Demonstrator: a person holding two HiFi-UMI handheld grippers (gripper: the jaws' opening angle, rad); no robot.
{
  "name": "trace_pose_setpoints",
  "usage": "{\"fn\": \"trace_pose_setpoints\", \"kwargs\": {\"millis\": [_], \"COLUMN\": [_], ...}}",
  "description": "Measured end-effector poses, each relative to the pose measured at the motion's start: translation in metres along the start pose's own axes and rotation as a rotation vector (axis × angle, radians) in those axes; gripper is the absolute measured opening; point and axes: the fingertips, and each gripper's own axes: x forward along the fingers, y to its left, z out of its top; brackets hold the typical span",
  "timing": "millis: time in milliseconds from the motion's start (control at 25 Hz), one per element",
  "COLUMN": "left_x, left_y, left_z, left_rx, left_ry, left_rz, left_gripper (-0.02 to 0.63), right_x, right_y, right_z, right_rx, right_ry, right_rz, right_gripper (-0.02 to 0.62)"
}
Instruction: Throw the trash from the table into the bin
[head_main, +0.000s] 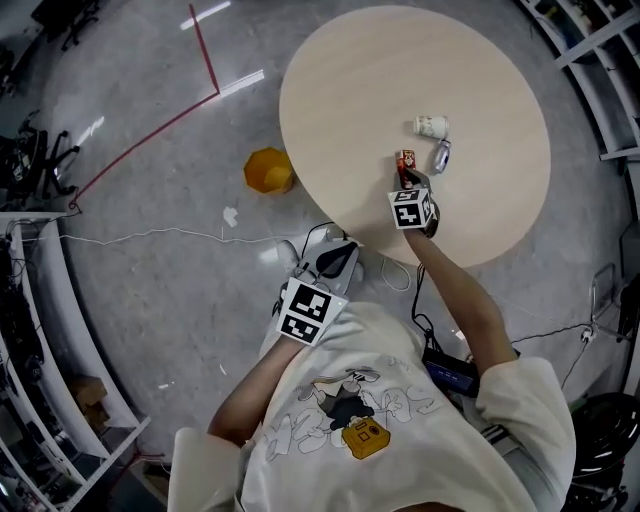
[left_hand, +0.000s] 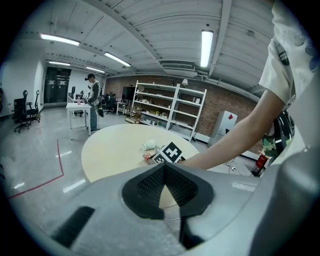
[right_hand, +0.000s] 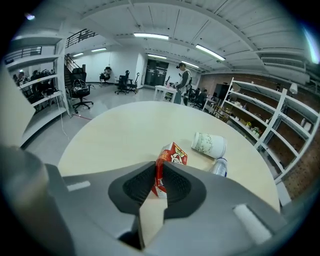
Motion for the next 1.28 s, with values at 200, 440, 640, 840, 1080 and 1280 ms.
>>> {"fn": "trace_pose_setpoints", "kwargs": {"millis": [200,440,640,840,1080,1280], "left_x": [-0.011,-0.034,-0.049,-0.067,-0.087,-0.107], "left_y": [0.013,0.045,0.076,0.122,0.166,0.204], "left_z": [0.005,0.003,-0.006,-0.014,-0.012,-0.013], "left_rx": [-0.035,-0.069,-0.117,-0.161,-0.2,-0.238], "left_ry": [-0.022,-0.035,-0.035,-0.046,-0.077,-0.111], "left_rz": [0.001,0.036,0.069,0.108,0.137,0.17], "left_gripper": [0.006,0.006,0.006,0.006,0.006,0.006], "right_x": [-0.02,-0.041,-0.039,-0.027,-0.008,0.011], "right_y": [0.021,0.065,0.094,0.127,0.163,0.197], "right_z": [0.013,0.028,0.047,0.072,0.104,0.134], "right_rx": [-0.009,-0.075,-0.132,-0.174,-0.228,-0.28], "right_ry": [-0.019,-0.038,-0.043,-0.048,-0.045,-0.045], "right_rz": [0.045,0.108,0.157,0.193,0.231,0.261], "right_gripper": [0.049,0.048,0.048,0.046,0.046,0.045]}}
